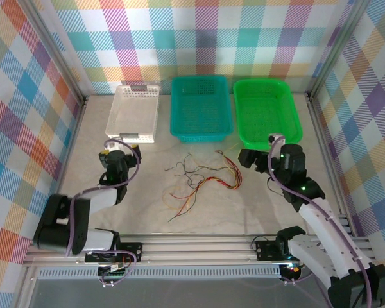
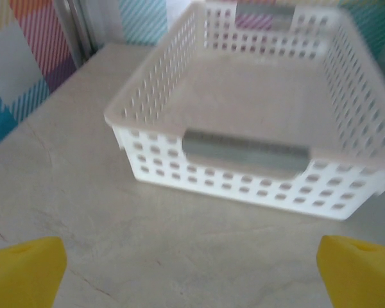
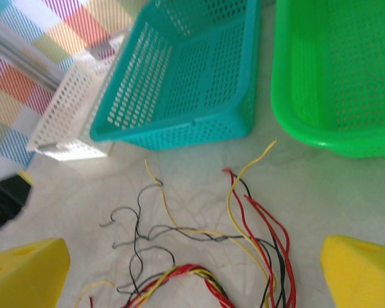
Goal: Untangle the cables
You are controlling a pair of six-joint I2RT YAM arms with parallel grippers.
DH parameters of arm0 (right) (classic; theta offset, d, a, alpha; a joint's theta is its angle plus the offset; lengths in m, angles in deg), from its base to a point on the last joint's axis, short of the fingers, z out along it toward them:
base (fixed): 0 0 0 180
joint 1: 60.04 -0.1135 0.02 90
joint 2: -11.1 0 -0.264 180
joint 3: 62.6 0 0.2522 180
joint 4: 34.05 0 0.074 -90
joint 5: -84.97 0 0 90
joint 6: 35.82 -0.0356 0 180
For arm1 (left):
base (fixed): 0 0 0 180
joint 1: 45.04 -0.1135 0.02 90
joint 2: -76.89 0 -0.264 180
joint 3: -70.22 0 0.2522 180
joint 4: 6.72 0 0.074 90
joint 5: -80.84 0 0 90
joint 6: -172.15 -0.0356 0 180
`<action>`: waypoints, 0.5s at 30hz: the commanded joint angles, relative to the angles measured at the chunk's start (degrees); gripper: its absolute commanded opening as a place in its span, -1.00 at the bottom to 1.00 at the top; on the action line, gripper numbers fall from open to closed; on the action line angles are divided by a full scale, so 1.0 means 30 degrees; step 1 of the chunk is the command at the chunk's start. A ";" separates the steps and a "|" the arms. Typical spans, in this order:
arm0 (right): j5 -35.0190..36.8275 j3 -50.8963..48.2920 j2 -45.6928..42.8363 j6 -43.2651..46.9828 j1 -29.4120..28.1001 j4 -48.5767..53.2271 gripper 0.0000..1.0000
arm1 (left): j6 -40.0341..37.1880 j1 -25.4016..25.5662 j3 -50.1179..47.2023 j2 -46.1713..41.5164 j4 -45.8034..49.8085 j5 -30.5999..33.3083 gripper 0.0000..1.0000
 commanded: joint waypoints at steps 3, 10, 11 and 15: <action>0.1567 0.0774 0.0644 0.0674 -0.1088 0.0867 0.99 | 0.2371 0.0159 0.2430 -0.4555 0.7444 -0.0562 1.00; 0.2500 0.1152 0.1363 0.0655 -0.2692 0.1879 0.99 | 0.7585 0.0161 0.8850 -0.6222 1.9559 -0.0069 1.00; 0.2640 0.1204 0.1480 0.0591 -0.2918 0.1986 0.99 | 0.8745 0.0130 0.9649 -0.6275 2.1203 0.0540 1.00; 0.2794 0.1340 0.2008 0.0109 -0.3674 0.2490 0.99 | 1.0187 -0.0015 1.1005 -0.7020 2.4318 -0.1044 1.00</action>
